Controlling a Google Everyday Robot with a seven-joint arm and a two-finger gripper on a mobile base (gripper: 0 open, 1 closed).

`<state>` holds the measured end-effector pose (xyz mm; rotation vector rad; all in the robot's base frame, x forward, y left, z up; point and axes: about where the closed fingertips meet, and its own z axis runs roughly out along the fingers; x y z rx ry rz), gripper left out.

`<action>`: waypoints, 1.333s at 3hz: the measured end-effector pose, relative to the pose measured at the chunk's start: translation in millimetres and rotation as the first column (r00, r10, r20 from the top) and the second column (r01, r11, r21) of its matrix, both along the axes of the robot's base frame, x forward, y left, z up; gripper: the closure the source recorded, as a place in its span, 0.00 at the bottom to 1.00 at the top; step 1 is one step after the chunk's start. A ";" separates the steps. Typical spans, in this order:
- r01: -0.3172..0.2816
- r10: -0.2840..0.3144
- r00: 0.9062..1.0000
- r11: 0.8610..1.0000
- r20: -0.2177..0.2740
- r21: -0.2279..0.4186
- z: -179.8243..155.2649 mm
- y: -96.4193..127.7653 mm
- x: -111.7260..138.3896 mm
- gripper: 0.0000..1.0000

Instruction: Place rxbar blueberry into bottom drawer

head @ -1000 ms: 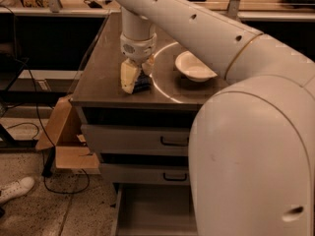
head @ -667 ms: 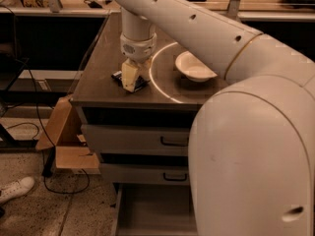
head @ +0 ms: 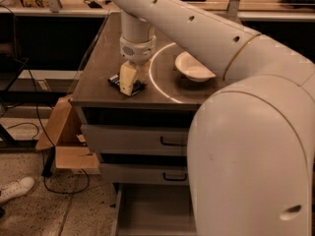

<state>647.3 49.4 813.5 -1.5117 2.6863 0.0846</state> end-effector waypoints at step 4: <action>-0.037 0.028 0.985 0.998 0.173 0.047 43.7 -7.8 -40.3 1.00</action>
Offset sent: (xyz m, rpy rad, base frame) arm -0.0311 -0.0043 0.0476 0.0503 -0.2599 0.0025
